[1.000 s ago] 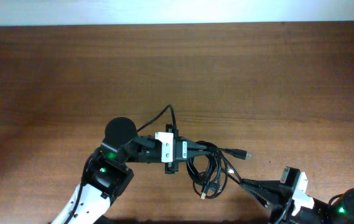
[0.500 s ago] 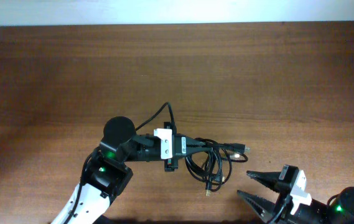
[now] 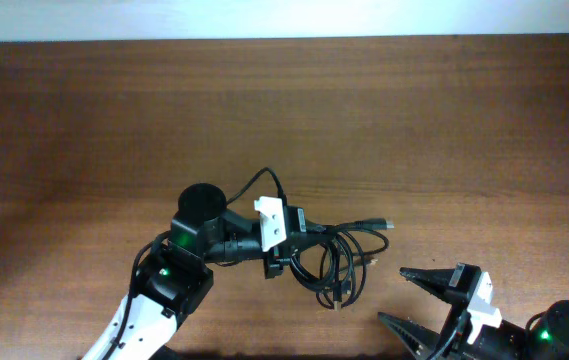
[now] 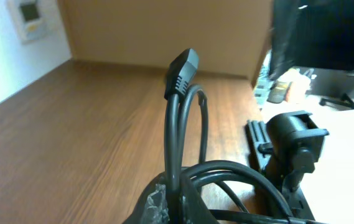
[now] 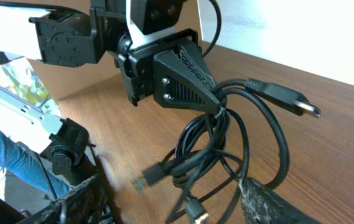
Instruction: Untangle cables
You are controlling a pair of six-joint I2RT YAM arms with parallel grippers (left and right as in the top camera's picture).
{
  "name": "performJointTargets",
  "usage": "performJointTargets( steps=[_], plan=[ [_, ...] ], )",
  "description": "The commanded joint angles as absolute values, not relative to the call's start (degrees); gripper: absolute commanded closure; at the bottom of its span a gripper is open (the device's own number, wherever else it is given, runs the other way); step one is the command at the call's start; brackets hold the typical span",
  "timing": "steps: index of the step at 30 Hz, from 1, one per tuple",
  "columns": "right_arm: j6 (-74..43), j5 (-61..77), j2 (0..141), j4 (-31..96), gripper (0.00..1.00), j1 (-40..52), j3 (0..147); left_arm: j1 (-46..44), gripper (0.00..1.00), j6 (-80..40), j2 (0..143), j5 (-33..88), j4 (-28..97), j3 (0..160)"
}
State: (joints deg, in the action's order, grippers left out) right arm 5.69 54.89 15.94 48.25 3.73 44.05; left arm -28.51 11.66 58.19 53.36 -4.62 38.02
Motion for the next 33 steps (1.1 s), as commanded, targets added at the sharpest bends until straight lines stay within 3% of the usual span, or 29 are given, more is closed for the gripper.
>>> performJointTargets(
  steps=[1,12,14,17,22,31,32,33],
  plan=[
    [5.1,54.8,15.4,48.2,0.30,3.4,44.9,-28.3,0.83,11.2,58.2,49.6,-4.0,38.3],
    [5.1,54.8,15.4,48.2,0.29,3.4,44.9,-28.3,0.74,11.2,58.2,47.8,-0.6,38.3],
    [5.1,54.8,15.4,48.2,0.22,3.4,44.9,-28.3,0.72,11.2,58.2,44.7,3.0,38.3],
    [5.1,54.8,15.4,48.2,0.20,3.4,44.9,-28.3,0.58,11.2,58.2,41.5,8.5,38.3],
    [5.1,54.8,15.4,48.2,0.16,3.4,44.9,-28.3,0.49,11.2,58.2,37.5,14.2,38.3],
    [5.1,54.8,15.4,48.3,0.09,3.4,44.9,-28.3,0.45,11.2,61.6,31.0,22.3,38.3],
    [5.1,54.8,15.4,48.3,0.09,3.4,44.9,-28.3,0.37,11.2,62.7,31.0,22.5,38.3],
    [5.1,54.8,15.4,48.3,0.08,3.4,44.9,-28.3,0.01,11.2,64.0,31.0,22.6,38.3]
  ],
)
